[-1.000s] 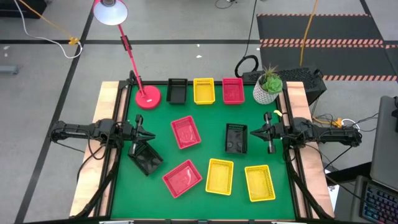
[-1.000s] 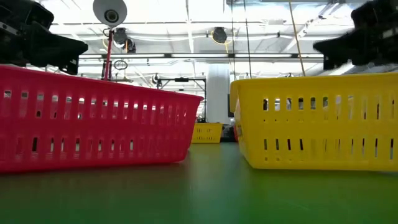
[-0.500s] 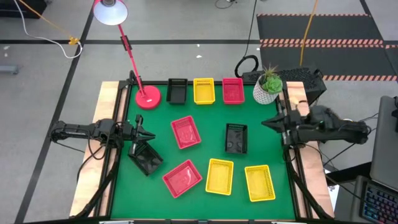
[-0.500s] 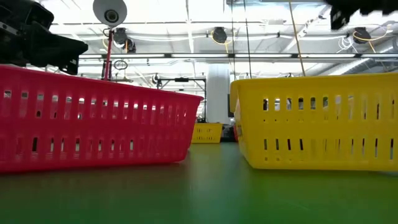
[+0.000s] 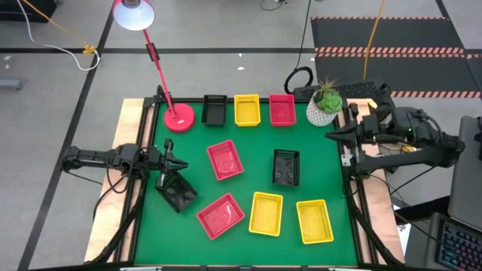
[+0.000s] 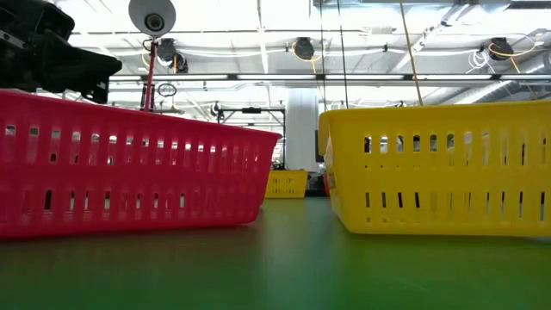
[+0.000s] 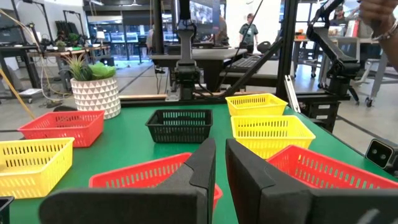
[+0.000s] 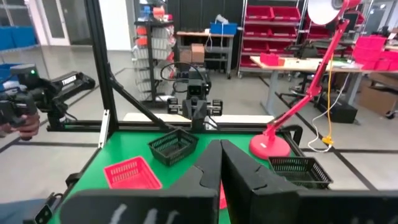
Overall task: Stack baskets by color
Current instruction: Stack the bottom right black bin on the top black bin
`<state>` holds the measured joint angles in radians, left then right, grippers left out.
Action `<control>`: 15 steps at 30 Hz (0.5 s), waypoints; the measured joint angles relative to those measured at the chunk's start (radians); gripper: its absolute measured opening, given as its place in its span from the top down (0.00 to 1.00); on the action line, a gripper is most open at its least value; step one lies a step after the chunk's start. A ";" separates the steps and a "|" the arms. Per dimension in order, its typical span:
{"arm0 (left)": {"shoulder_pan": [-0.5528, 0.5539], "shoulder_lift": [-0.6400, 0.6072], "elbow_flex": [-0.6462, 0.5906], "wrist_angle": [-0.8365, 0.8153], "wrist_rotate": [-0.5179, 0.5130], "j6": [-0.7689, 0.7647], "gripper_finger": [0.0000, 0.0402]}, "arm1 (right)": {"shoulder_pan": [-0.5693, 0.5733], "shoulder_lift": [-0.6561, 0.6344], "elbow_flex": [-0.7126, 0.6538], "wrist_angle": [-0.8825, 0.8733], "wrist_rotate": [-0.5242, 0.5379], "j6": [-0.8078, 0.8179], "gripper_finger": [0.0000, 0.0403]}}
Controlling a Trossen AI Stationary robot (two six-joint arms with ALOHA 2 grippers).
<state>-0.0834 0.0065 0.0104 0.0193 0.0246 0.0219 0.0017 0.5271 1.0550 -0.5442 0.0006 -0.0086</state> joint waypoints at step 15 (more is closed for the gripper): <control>0.000 0.000 0.000 0.002 0.000 0.000 0.90 | -0.001 0.216 0.285 -0.118 0.157 -0.017 1.00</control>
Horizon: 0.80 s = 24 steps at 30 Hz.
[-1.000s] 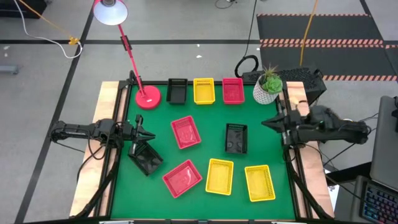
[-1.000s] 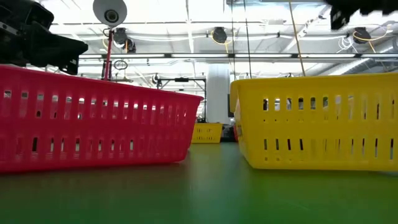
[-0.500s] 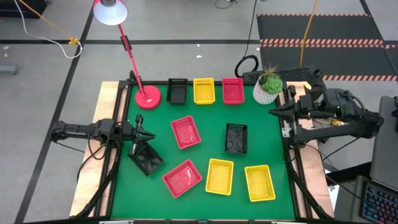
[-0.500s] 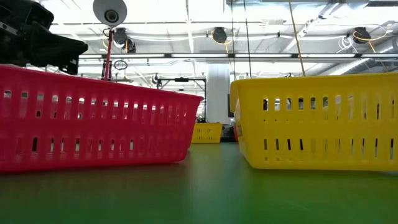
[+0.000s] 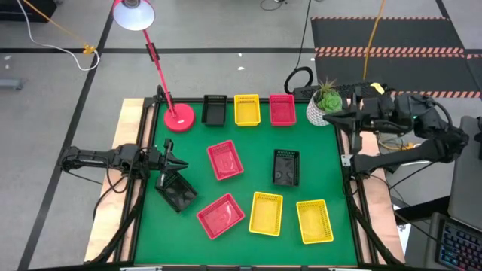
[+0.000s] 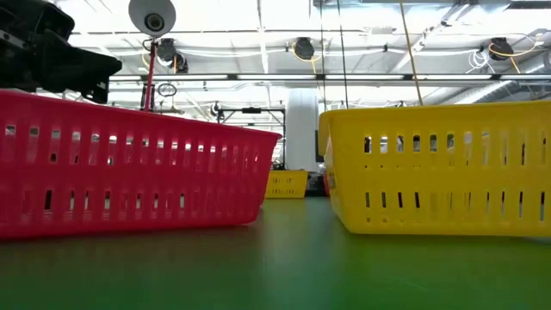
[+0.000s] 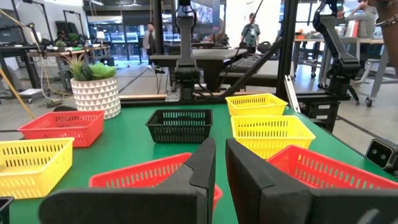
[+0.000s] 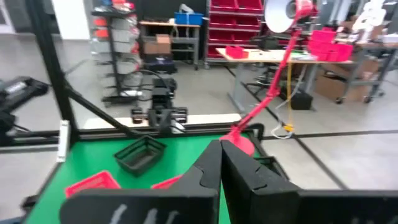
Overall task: Stack baskets by color
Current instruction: Stack the bottom right black bin on the top black bin
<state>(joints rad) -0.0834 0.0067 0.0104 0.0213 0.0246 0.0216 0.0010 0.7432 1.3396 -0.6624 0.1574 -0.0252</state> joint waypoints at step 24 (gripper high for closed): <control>0.000 0.144 0.342 -0.040 -0.026 -0.132 0.90 | 0.000 0.004 0.000 0.007 -0.057 -0.004 1.00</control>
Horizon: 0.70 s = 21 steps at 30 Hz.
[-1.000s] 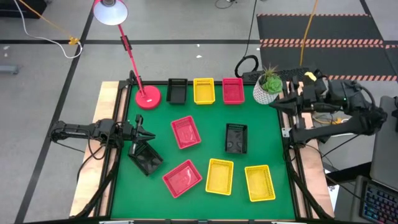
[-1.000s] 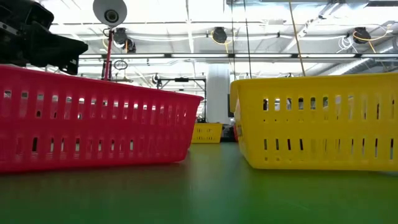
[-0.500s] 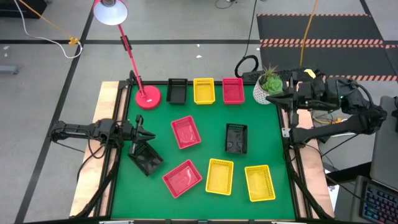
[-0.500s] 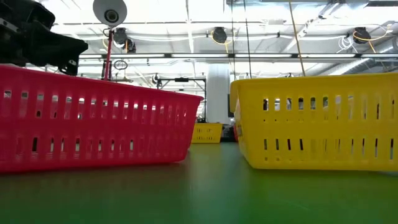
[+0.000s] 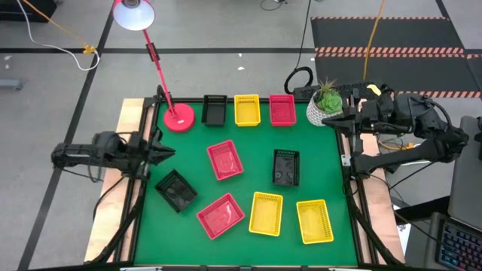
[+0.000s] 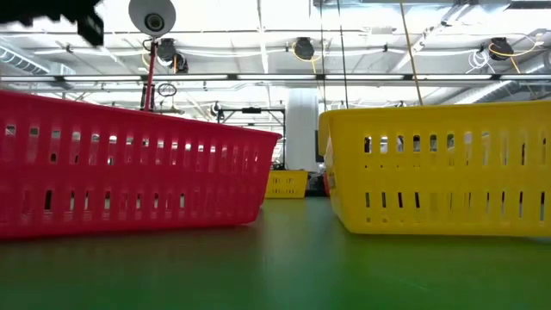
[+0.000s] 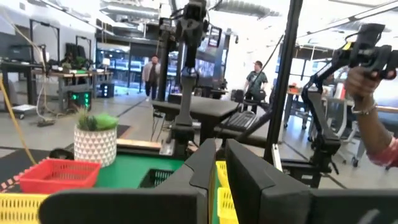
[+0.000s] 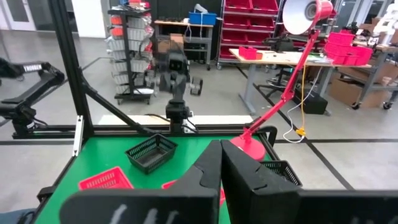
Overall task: Stack baskets by color
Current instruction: Stack the bottom right black bin on the top black bin
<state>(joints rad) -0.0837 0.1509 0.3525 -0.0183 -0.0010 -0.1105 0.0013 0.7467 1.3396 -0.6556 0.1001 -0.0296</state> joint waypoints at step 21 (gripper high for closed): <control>0.000 0.551 0.967 -0.562 0.000 0.082 0.90 | 0.000 0.000 0.000 0.000 0.003 0.000 1.00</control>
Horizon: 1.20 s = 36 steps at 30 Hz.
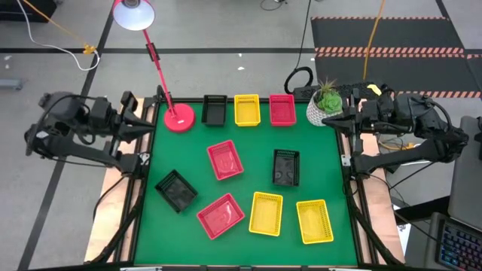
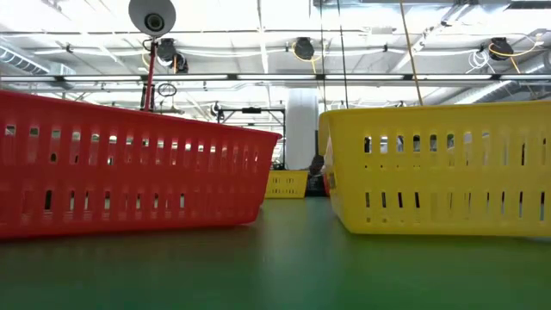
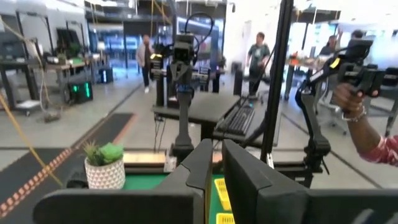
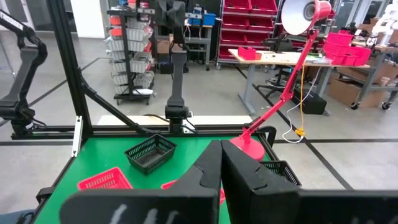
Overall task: Stack baskets by color
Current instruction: Stack the bottom right black bin on the top black bin
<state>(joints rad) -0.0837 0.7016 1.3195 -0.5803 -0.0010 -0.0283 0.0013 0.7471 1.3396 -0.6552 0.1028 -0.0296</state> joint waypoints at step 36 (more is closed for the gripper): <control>-0.004 0.340 0.131 -0.107 0.079 -0.001 0.90 | 0.001 0.008 0.000 -0.060 -0.003 0.146 1.00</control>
<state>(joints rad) -0.0879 1.0413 1.4501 -0.6868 0.0784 -0.0288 0.0021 0.7547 1.3396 -0.7156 0.1001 0.1166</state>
